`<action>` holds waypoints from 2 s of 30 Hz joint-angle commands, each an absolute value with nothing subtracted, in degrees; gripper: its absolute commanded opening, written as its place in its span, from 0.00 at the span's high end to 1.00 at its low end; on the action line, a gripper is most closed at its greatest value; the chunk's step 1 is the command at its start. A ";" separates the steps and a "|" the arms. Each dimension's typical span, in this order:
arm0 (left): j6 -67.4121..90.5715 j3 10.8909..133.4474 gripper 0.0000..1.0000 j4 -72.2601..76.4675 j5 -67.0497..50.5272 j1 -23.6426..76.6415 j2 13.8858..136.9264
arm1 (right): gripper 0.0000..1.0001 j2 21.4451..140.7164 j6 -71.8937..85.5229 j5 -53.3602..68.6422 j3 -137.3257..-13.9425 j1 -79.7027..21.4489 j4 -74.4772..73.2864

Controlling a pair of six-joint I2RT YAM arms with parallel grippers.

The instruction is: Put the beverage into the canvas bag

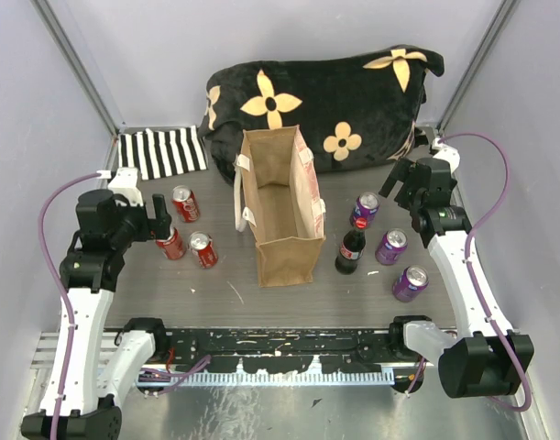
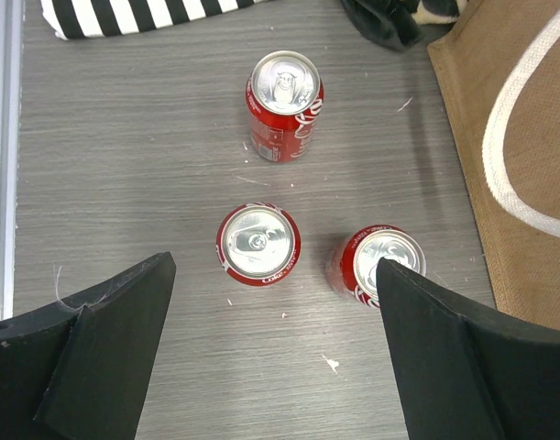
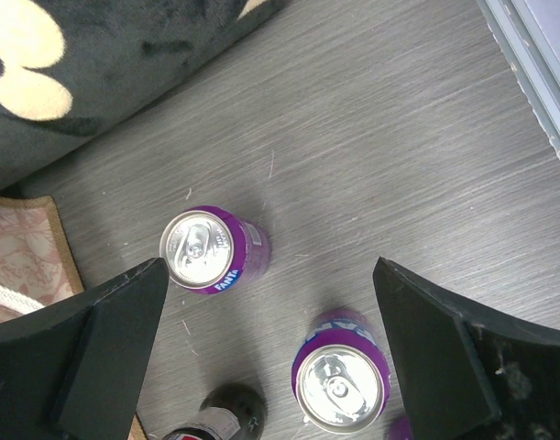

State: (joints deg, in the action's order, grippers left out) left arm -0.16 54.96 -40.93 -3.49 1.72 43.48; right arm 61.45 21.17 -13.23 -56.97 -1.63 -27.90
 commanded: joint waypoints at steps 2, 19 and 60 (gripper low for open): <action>-0.84 55.35 0.02 -40.08 -4.33 1.94 45.11 | 0.00 57.94 19.39 -13.94 -55.99 -1.21 -27.14; 0.14 53.40 0.02 -38.24 -6.89 1.93 45.97 | 0.13 45.64 16.89 -1.39 -56.86 -2.33 -34.57; 2.35 51.88 0.02 -40.88 -8.55 1.93 44.75 | 0.13 50.21 33.00 -47.45 -56.15 -49.49 -40.90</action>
State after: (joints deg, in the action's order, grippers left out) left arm 1.78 52.34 -41.10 -7.51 1.78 44.86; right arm 51.44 29.45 -46.61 -59.51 -49.08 -43.27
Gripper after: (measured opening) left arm 0.979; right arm 0.868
